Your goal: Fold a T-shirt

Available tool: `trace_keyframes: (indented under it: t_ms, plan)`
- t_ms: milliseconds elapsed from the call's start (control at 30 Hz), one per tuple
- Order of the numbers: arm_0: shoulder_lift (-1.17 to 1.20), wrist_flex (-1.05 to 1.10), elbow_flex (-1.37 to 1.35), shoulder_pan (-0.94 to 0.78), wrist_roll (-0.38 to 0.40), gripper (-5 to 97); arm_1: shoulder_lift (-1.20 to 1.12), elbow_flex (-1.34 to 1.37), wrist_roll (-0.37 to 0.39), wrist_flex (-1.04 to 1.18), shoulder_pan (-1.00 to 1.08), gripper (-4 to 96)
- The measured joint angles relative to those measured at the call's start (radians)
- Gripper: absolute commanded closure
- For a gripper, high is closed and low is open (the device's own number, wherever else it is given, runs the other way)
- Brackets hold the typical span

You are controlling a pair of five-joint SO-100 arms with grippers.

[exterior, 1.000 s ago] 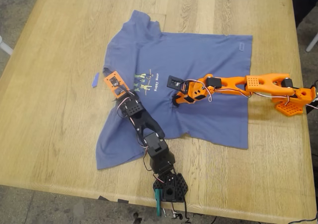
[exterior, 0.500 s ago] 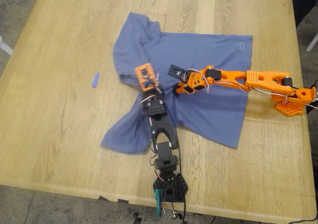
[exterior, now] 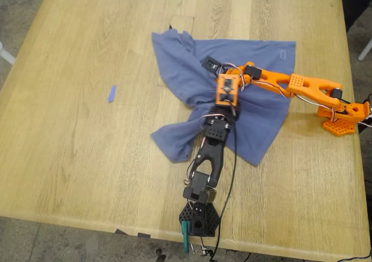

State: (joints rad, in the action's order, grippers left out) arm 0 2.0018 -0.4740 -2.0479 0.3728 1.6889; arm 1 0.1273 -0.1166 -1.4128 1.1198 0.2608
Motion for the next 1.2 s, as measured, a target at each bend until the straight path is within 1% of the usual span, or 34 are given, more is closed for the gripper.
trace_keyframes:
  t_ms: [100, 200, 367, 567, 733, 833, 1033, 1200]
  plan:
    - [0.0, -0.005, 0.0, 0.077, 0.002, 92, 0.008, 0.005, 0.0, 0.0, 0.028, 91.3]
    - [-0.048, -0.005, 0.018, 0.141, 0.003, 92, 0.017, 0.008, -0.005, 0.005, 0.048, 91.3]
    - [-0.221, -0.066, 0.133, 0.224, 0.003, 92, 0.032, 0.011, -0.003, 0.025, 0.066, 91.3]
    - [-0.508, -0.181, 0.41, 0.311, 0.003, 92, 0.055, 0.012, -0.002, 0.06, 0.092, 91.3]
    - [-0.647, -0.354, 0.607, 0.339, 0.003, 92, 0.08, 0.012, -0.002, 0.086, 0.118, 91.3]
    - [-0.683, -0.439, 0.658, 0.344, 0.003, 92, 0.089, 0.014, -0.002, 0.094, 0.118, 91.3]
    - [-0.764, -0.468, 0.66, 0.344, 0.018, 92, 0.097, 0.014, 0.005, 0.1, 0.12, 91.3]
    - [-0.874, -0.517, 0.742, 0.347, 0.026, 92, 0.104, 0.014, 0.005, 0.101, 0.12, 91.3]
